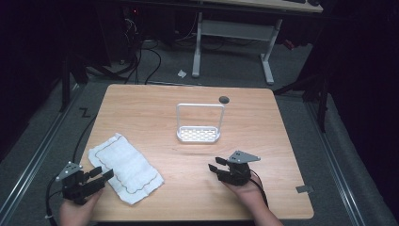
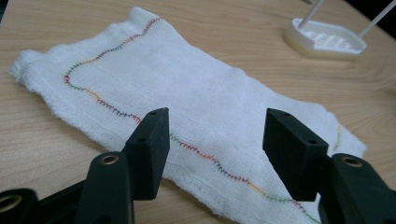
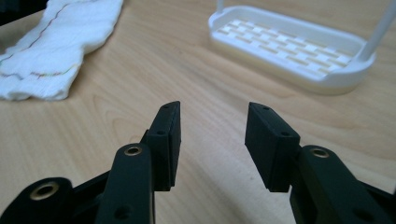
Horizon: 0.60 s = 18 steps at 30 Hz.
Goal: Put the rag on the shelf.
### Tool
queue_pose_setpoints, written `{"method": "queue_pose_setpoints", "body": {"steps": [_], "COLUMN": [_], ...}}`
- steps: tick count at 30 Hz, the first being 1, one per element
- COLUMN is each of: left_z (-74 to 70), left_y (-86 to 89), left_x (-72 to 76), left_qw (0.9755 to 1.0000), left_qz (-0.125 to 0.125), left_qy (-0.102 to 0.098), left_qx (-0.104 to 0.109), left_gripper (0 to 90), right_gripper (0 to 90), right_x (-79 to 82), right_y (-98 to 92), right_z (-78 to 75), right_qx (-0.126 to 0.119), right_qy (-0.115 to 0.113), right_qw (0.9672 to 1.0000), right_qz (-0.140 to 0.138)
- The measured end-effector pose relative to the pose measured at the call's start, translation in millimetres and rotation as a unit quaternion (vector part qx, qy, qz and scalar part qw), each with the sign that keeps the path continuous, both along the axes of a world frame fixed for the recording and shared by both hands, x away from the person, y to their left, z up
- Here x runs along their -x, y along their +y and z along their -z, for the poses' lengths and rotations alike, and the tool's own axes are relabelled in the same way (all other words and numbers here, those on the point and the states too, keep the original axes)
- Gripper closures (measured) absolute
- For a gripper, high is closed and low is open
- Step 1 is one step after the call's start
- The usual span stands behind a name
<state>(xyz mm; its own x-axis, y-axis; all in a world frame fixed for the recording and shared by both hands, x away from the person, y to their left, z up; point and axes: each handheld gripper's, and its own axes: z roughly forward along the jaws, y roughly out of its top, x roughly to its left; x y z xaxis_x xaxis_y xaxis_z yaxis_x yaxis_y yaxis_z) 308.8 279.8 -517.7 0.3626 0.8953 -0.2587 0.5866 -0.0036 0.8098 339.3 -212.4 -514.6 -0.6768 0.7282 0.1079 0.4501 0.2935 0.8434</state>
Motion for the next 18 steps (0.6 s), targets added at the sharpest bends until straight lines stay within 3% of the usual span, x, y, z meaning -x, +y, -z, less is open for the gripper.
{"method": "queue_pose_setpoints", "body": {"steps": [2, 5, 9, 10, 11, 12, 14, 16, 17, 18], "left_z": [0.7, 2.4, 1.4, -0.6, -2.5, -5.1, -4.4, 5.1, 10.4, 14.3], "left_y": [-3.4, -4.8, -11.3, -14.6, -17.0, -22.5, -35.1, -45.2, -50.3, -54.7], "left_x": [-2.1, -6.3, -7.8, -9.1, -10.2, -11.7, -17.0, -25.8, -29.4, -30.3], "left_qw": [1.0000, 0.9998, 0.9995, 0.9989, 0.9984, 0.9990, 0.9995, 0.9975, 0.9953, 0.9940], "left_qz": [-0.001, 0.015, 0.018, 0.024, 0.030, 0.026, 0.019, 0.019, 0.023, 0.027], "left_qy": [-0.003, 0.004, 0.010, 0.014, 0.017, 0.020, 0.024, 0.053, 0.064, 0.057], "left_qx": [-0.007, 0.014, 0.024, 0.038, 0.044, 0.031, -0.010, -0.043, -0.069, -0.090], "left_gripper": [40.9, 41.2, 44.1, 47.6, 62.4, 74.3, 86.5, 89.9, 89.9, 90.0], "right_gripper": [56.1, 56.4, 56.2, 56.2, 56.2, 56.2, 56.1, 56.1, 56.1, 56.0], "right_x": [1.6, 5.0, 3.6, 3.0, 2.0, 1.6, 1.3, 1.7, 1.9, 2.1], "right_y": [-2.1, -3.9, -2.0, -1.2, 0.2, 1.2, 4.1, 6.8, 7.9, 8.6], "right_z": [-1.2, -1.8, -0.5, 0.0, 0.8, 1.1, 2.2, 3.2, 3.5, 3.6], "right_qx": [-0.007, 0.002, 0.007, 0.006, 0.005, 0.005, 0.011, 0.018, 0.021, 0.023], "right_qy": [0.003, -0.003, -0.004, -0.003, 0.000, 0.001, -0.001, 0.000, -0.001, -0.002], "right_qw": [1.0000, 1.0000, 1.0000, 1.0000, 1.0000, 1.0000, 0.9999, 0.9998, 0.9998, 0.9997], "right_qz": [-0.001, 0.001, 0.001, 0.001, 0.002, 0.002, 0.001, -0.003, -0.004, -0.006]}}
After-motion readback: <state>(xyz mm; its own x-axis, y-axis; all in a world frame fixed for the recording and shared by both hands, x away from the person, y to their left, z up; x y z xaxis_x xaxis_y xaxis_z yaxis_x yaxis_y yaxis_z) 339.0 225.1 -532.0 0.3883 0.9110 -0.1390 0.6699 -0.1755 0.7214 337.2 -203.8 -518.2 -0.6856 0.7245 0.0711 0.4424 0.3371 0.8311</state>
